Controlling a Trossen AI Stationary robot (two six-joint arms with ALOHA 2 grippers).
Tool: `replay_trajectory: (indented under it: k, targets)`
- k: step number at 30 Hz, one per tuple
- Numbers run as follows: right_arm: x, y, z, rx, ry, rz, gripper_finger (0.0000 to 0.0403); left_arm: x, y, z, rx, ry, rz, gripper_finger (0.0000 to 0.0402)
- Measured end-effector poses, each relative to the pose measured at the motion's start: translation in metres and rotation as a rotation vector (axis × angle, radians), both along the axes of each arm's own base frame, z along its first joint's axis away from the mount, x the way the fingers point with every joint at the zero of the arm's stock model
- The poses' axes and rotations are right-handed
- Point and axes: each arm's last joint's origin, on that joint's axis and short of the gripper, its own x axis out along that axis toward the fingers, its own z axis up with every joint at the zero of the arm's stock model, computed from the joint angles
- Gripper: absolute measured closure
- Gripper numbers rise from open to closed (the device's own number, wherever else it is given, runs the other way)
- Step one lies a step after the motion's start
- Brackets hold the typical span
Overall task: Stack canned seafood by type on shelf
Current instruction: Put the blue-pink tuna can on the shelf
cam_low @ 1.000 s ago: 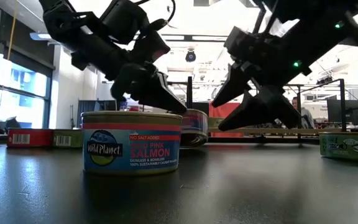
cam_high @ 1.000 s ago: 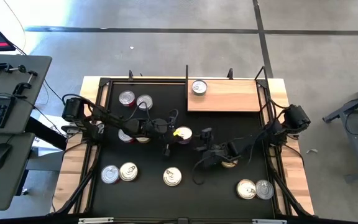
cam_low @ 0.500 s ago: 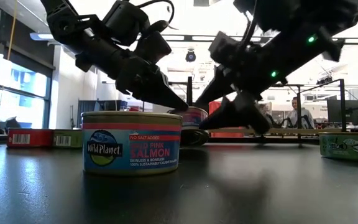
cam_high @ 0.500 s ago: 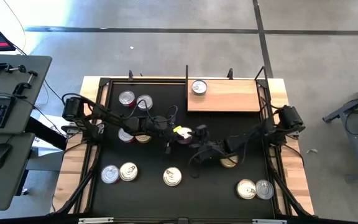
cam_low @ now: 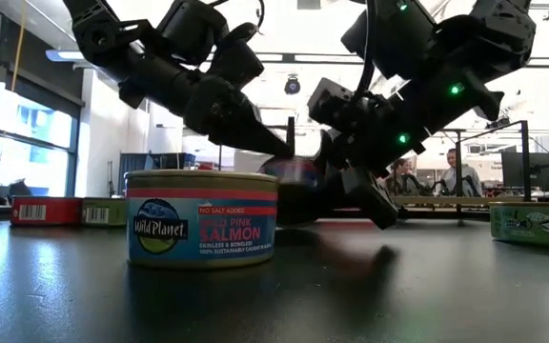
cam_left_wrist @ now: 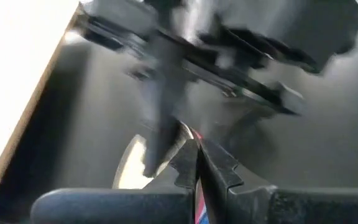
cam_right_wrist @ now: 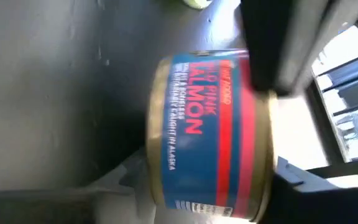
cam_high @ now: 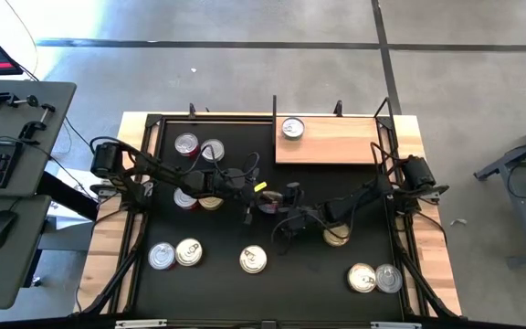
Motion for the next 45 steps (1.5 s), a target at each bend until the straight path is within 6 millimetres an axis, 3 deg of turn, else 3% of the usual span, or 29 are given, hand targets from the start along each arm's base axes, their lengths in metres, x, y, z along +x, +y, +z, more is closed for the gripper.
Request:
replay_trajectory:
  k: [4,8,13,16,20,26,31,36,42,45]
  targets:
    - [-0.006,0.004,0.003,0.053,0.003,-0.050,0.0237,-0.004,0.001,0.008,-0.048,0.007,0.072,0.0386]
    - [-0.025,0.012,0.014,0.087,0.050,-0.157,0.0237,-0.015,0.003,0.024,-0.099,0.037,0.136,0.0364]
    - [-0.055,0.015,0.051,0.104,0.107,-0.257,0.0237,-0.033,0.006,0.034,-0.078,0.131,0.257,0.0350]
    - [-0.069,0.000,0.079,0.062,0.168,-0.348,0.0237,-0.040,0.004,0.032,-0.075,0.137,0.289,0.0349]
    - [-0.079,-0.040,0.103,-0.020,0.244,-0.480,0.0237,-0.045,0.001,0.024,-0.080,0.098,0.275,0.0349]
    - [-0.086,-0.110,0.089,-0.077,0.436,-0.597,0.0237,-0.052,-0.002,0.015,-0.085,0.062,0.265,0.0348]
    - [-0.088,-0.150,0.074,-0.039,0.508,-0.681,0.0237,-0.054,-0.006,0.011,-0.090,0.075,0.256,0.0348]
    - [-0.091,-0.165,0.068,-0.002,0.533,-0.719,0.0231,-0.054,-0.008,0.012,-0.082,0.071,0.243,0.0348]
    - [-0.094,-0.164,0.070,0.077,0.516,-0.714,0.0110,-0.053,-0.008,0.013,-0.084,0.058,0.243,0.0348]
    - [-0.096,-0.163,0.078,0.102,0.494,-0.732,0.0087,-0.053,-0.008,0.013,-0.084,0.056,0.243,0.0348]
